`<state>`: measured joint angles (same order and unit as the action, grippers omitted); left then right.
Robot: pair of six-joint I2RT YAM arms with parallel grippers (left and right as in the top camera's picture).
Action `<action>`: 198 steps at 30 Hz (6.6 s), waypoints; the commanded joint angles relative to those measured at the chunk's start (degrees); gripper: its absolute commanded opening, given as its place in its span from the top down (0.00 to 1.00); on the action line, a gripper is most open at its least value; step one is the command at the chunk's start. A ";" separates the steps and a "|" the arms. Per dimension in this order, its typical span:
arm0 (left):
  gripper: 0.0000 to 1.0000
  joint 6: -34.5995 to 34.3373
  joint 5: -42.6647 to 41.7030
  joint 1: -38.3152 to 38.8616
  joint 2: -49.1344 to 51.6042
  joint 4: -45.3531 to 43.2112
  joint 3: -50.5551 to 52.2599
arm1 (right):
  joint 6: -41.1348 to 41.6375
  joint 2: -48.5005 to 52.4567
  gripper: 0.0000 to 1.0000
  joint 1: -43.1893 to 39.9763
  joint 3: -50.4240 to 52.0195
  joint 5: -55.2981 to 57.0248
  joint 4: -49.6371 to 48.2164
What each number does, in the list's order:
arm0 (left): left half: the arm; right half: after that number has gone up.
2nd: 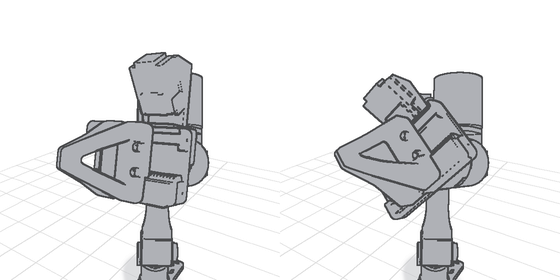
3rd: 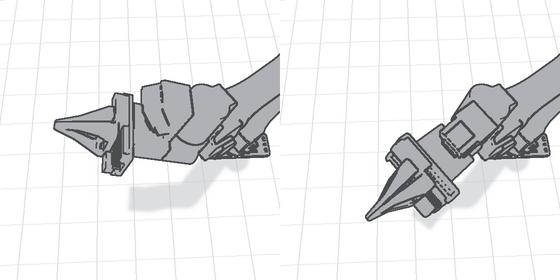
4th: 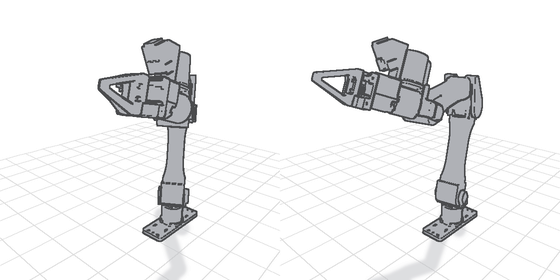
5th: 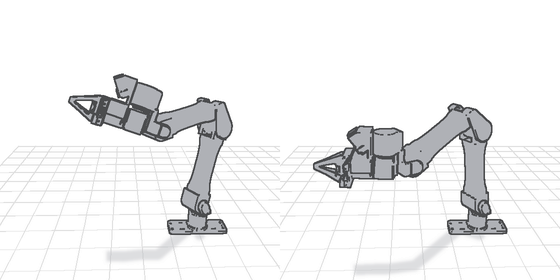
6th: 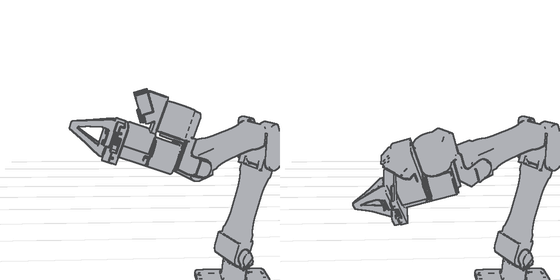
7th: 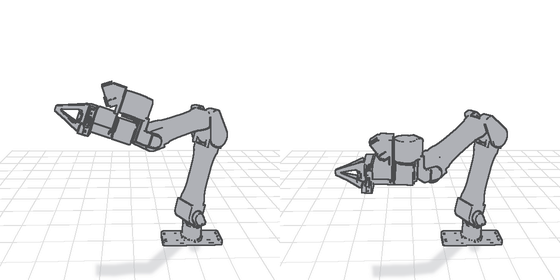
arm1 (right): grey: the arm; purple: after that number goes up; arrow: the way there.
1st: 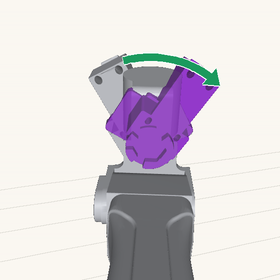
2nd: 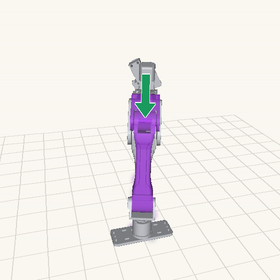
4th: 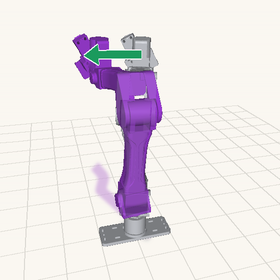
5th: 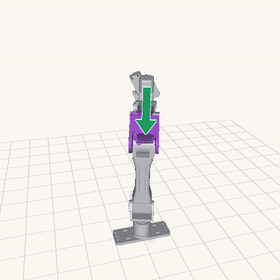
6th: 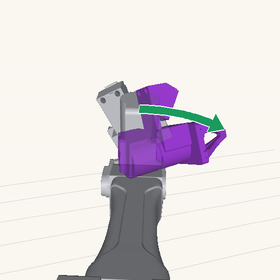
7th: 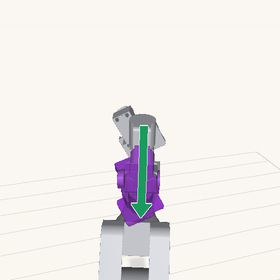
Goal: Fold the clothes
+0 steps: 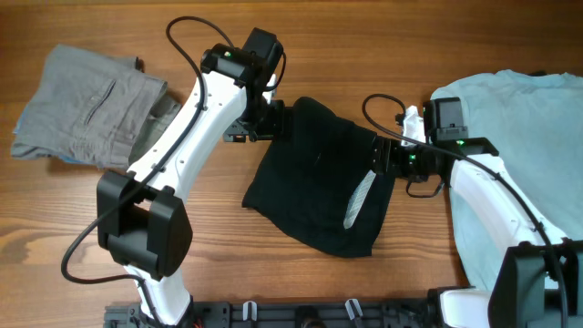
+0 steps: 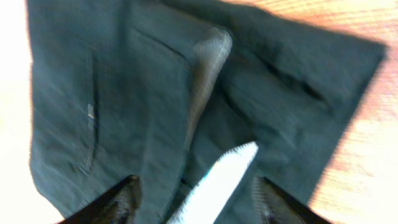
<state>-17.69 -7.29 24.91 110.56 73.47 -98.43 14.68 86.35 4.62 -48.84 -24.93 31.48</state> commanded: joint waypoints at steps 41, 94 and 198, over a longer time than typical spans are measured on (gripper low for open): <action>0.00 2.54 0.50 0.11 -0.94 -0.79 -0.55 | 22.82 -1.36 0.25 0.76 -4.24 20.02 18.25; 0.40 0.57 -16.46 -5.99 -0.83 -6.58 0.61 | 7.76 7.02 0.91 3.19 -4.72 15.39 5.49; 0.84 -19.37 -16.79 -4.37 -5.66 -56.65 45.05 | 3.96 11.47 0.92 2.91 -6.78 6.82 13.03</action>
<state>-46.72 -28.38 23.90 104.12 12.58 -51.48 21.43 100.38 7.94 -55.48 -17.78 43.66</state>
